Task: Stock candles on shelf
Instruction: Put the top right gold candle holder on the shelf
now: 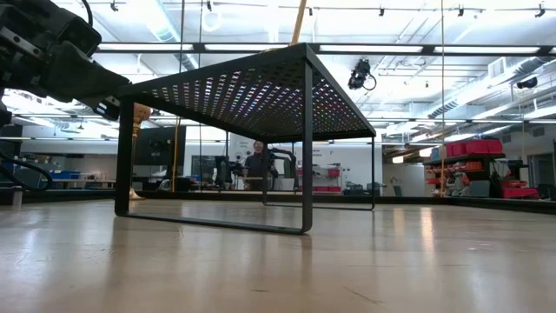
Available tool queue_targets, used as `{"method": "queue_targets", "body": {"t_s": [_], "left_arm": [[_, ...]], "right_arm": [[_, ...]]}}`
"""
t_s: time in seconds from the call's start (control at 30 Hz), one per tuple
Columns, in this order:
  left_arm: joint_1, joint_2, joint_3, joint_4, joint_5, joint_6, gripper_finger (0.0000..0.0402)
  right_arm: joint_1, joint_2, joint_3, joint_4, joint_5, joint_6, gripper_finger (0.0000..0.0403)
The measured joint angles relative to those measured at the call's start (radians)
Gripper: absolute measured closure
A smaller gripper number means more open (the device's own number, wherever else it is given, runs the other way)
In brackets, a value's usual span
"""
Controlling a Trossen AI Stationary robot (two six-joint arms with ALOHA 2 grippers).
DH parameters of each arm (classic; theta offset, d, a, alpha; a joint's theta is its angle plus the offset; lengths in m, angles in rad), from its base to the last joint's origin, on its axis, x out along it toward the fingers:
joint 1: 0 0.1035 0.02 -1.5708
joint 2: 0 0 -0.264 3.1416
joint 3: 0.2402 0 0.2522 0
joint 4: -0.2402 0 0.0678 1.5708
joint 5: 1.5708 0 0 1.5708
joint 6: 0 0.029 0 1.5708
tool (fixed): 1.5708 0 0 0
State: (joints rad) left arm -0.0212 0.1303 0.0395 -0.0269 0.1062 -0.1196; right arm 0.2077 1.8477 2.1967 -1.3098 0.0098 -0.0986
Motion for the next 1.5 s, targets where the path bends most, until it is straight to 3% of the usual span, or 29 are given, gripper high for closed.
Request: {"method": "queue_targets", "body": {"t_s": [0.77, 1.5], "left_arm": [[0.0, 0.0, 0.0, 0.0, 0.0, 0.0, 0.0387], [0.0, 0.0, 0.0, 0.0, 0.0, 0.0, 0.0387]], "right_arm": [[-0.014, 0.0, 0.0, 0.091, 0.093, 0.038, 0.027], [-0.029, 0.0, 0.0, 0.152, 0.077, 0.038, 0.027]]}}
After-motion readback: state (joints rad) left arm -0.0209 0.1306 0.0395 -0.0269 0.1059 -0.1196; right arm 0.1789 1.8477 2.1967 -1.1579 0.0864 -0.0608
